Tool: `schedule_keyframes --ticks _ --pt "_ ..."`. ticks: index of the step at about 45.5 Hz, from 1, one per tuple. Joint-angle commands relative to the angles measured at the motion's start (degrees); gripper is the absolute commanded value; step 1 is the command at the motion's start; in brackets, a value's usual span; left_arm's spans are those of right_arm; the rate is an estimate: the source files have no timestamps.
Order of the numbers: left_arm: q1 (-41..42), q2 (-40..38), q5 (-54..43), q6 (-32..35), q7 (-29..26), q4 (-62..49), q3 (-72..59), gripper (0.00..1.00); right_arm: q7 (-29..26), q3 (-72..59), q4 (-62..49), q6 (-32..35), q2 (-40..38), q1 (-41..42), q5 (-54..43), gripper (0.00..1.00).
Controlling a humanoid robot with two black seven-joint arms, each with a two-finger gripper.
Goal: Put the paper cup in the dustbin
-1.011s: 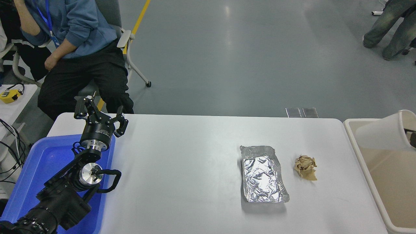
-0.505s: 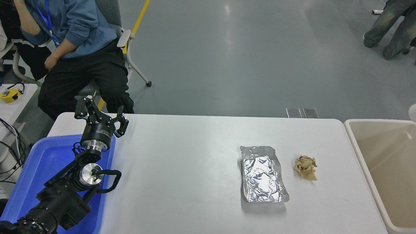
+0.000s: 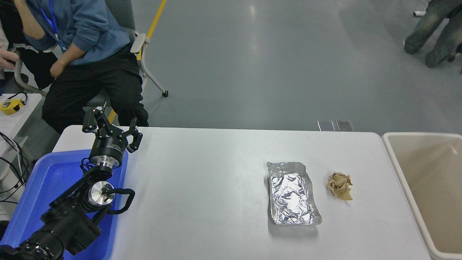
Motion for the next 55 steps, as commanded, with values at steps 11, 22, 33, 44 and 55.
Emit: schedule_keyframes --ticks 11,22,33,44,55 --pt "0.00 0.01 0.00 -0.01 0.00 0.00 0.00 1.00 -10.20 -1.63 -10.94 1.75 13.85 -4.77 15.99 0.00" --pt "0.00 0.01 0.00 0.07 0.00 0.00 0.00 1.00 -12.40 -1.19 -11.12 -1.24 16.32 -10.05 20.65 0.00" --pt "0.00 0.01 0.00 0.07 0.00 0.00 0.00 1.00 -15.56 -1.11 -12.44 -2.12 20.00 -12.69 26.11 0.00" --pt "0.00 0.01 0.00 -0.01 0.00 0.09 0.00 1.00 -16.09 -1.10 -12.44 -3.53 21.86 -14.18 27.87 0.00" --pt "0.00 0.01 0.00 -0.01 0.00 0.09 0.00 1.00 -16.44 -1.10 -12.44 -4.93 23.00 -15.15 28.13 0.00"
